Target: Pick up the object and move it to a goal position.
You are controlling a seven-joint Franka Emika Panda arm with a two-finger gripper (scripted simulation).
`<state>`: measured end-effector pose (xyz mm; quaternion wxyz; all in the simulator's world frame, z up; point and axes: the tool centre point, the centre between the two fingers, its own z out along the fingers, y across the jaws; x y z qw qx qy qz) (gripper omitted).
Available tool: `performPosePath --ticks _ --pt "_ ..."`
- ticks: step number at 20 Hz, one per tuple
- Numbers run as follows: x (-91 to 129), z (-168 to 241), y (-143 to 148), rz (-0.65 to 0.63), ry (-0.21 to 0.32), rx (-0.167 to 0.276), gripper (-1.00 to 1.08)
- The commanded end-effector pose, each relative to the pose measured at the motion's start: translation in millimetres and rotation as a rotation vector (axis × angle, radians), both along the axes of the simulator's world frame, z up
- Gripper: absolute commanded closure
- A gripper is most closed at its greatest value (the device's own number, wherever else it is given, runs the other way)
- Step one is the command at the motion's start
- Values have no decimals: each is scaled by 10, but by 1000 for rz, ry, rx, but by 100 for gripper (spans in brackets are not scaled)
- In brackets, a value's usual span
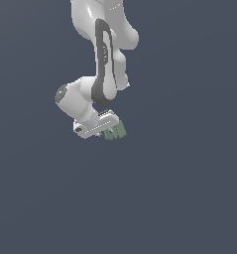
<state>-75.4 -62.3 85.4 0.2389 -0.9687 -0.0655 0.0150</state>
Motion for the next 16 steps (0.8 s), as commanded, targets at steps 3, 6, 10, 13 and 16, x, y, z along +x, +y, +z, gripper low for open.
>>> performPosePath --ticks 3,6,10,13,16 --pt "-114 -99 -48 7 -31 68 -20" --pt "-186 -160 -78 9 -55 110 -20" --pt "-278 -233 -114 9 -92 162 -20" --pt "-335 -276 -136 7 -118 194 -20" --pt "-381 -309 -153 4 -141 218 -20"
